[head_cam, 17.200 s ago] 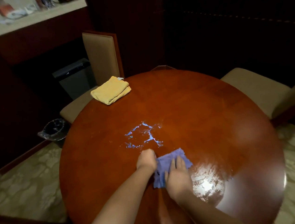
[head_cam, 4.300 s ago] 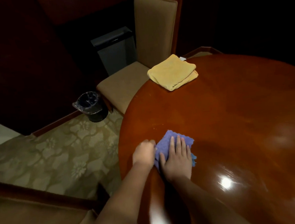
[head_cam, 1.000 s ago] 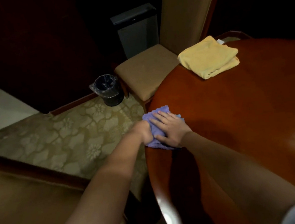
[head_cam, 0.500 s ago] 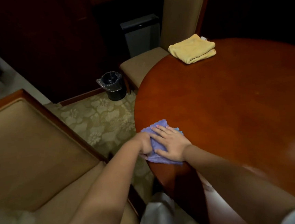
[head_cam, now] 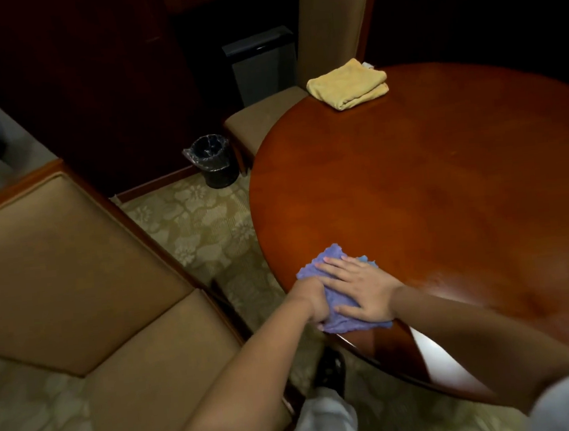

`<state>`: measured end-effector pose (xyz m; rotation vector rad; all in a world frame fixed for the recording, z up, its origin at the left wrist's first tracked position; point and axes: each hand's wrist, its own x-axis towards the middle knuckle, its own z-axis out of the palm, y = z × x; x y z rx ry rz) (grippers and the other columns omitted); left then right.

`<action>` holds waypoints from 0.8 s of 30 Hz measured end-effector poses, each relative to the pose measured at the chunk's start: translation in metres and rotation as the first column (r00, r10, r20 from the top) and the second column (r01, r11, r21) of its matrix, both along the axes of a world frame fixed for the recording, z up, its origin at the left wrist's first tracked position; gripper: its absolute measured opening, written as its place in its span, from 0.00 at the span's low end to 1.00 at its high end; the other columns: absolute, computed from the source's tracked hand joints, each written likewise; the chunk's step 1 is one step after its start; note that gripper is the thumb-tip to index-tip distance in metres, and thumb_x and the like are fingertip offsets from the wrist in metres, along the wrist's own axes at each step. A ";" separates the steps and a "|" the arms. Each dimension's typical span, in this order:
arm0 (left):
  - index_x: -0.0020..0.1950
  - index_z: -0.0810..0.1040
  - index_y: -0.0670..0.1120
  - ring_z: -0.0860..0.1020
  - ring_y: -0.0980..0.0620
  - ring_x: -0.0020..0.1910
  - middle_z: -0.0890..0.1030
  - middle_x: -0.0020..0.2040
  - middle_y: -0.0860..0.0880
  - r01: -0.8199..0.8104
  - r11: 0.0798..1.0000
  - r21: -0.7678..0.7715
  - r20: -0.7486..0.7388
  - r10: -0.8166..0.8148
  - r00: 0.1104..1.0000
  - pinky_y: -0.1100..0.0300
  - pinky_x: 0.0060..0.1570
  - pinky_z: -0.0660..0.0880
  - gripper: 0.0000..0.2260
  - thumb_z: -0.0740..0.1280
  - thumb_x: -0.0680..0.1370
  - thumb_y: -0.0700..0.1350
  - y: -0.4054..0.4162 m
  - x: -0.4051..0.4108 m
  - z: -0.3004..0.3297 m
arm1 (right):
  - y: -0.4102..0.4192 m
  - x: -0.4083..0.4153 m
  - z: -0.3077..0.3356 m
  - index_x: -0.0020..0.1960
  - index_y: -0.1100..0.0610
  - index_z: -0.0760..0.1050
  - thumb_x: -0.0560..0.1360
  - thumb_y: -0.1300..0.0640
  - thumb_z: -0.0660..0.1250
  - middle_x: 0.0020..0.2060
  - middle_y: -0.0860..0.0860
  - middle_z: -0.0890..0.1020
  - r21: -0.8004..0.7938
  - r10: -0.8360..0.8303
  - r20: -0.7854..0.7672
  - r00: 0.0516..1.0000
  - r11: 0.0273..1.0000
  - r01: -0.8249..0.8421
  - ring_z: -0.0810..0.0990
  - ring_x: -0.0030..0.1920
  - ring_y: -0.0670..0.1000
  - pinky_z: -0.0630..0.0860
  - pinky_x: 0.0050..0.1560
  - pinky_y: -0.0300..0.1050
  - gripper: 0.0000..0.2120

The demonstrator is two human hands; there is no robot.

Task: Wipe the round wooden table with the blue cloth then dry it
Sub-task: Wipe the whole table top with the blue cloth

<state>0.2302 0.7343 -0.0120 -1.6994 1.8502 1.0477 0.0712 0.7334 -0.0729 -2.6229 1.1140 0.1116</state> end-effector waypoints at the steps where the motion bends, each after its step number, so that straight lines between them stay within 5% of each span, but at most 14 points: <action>1: 0.45 0.81 0.40 0.80 0.50 0.42 0.83 0.46 0.41 0.005 0.999 0.036 -0.015 -0.005 1.000 0.58 0.55 0.78 0.03 0.70 0.72 0.37 0.004 -0.005 0.000 | 0.007 -0.005 0.003 0.77 0.54 0.53 0.76 0.32 0.35 0.76 0.53 0.51 0.013 0.000 -0.002 1.000 1.000 0.000 0.46 0.76 0.54 0.40 0.74 0.54 0.38; 3: 0.38 0.77 0.42 0.78 0.52 0.33 0.84 0.42 0.41 0.030 0.993 0.115 -0.038 -0.026 0.999 0.58 0.53 0.77 0.05 0.70 0.73 0.37 0.011 -0.017 0.002 | 0.019 -0.017 0.004 0.75 0.58 0.61 0.79 0.35 0.40 0.75 0.57 0.60 0.029 0.005 -0.011 1.000 1.000 -0.004 0.55 0.75 0.58 0.49 0.72 0.60 0.37; 6: 0.35 0.75 0.42 0.76 0.56 0.25 0.83 0.36 0.39 0.040 0.984 0.176 -0.080 -0.027 0.996 0.58 0.47 0.78 0.09 0.70 0.75 0.39 0.020 -0.027 0.001 | 0.029 -0.030 0.004 0.75 0.60 0.60 0.79 0.35 0.40 0.75 0.58 0.60 0.025 0.036 -0.033 0.999 0.999 -0.035 0.58 0.75 0.59 0.50 0.72 0.59 0.37; 11: 0.45 0.82 0.40 0.82 0.47 0.45 0.84 0.48 0.43 -0.029 0.999 -0.046 -0.079 0.026 0.997 0.58 0.50 0.77 0.11 0.76 0.70 0.46 0.020 -0.014 0.002 | 0.033 -0.033 0.006 0.76 0.60 0.57 0.79 0.35 0.39 0.75 0.58 0.59 -0.008 0.040 -0.058 0.998 0.999 -0.041 0.57 0.75 0.58 0.51 0.72 0.59 0.37; 14: 0.32 0.76 0.48 0.81 0.49 0.46 0.84 0.47 0.45 -0.071 0.989 -0.128 -0.076 0.062 0.995 0.61 0.46 0.73 0.12 0.77 0.69 0.47 0.019 -0.003 0.003 | 0.045 -0.027 0.005 0.78 0.58 0.50 0.75 0.34 0.39 0.76 0.53 0.48 -0.029 -0.068 0.009 0.998 0.997 0.068 0.45 0.76 0.53 0.43 0.76 0.52 0.39; 16: 0.32 0.76 0.47 0.81 0.50 0.47 0.84 0.47 0.46 -0.097 0.982 -0.165 -0.070 0.086 0.994 0.62 0.47 0.73 0.11 0.75 0.71 0.44 0.016 -0.001 0.003 | 0.055 -0.016 0.006 0.78 0.57 0.49 0.72 0.39 0.38 0.77 0.53 0.48 0.011 -0.199 0.075 0.977 0.980 0.199 0.44 0.77 0.51 0.36 0.74 0.43 0.39; 18: 0.38 0.80 0.44 0.80 0.51 0.45 0.84 0.45 0.46 -0.127 0.976 -0.177 -0.066 0.117 0.991 0.61 0.48 0.74 0.05 0.72 0.73 0.40 0.012 -0.002 0.005 | 0.064 0.003 0.006 0.78 0.59 0.53 0.73 0.44 0.37 0.77 0.54 0.52 0.062 -0.383 0.126 0.915 0.924 0.378 0.48 0.78 0.51 0.33 0.71 0.37 0.37; 22: 0.34 0.75 0.45 0.77 0.51 0.42 0.77 0.35 0.50 -0.167 0.967 -0.191 -0.064 0.158 0.985 0.62 0.40 0.72 0.10 0.68 0.76 0.37 0.008 0.000 0.002 | 0.071 0.050 0.004 0.62 0.65 0.77 0.74 0.48 0.51 0.63 0.60 0.77 0.108 -0.770 0.181 0.612 0.634 0.765 0.76 0.64 0.58 0.68 0.67 0.47 0.28; 24: 0.37 0.78 0.45 0.79 0.51 0.43 0.80 0.39 0.49 -0.196 0.955 -0.222 -0.071 0.184 0.980 0.62 0.41 0.73 0.08 0.68 0.76 0.38 0.006 0.003 0.000 | 0.068 0.068 0.003 0.60 0.63 0.79 0.73 0.47 0.53 0.60 0.60 0.79 0.144 -0.849 0.167 0.501 0.524 0.839 0.78 0.61 0.60 0.67 0.65 0.49 0.28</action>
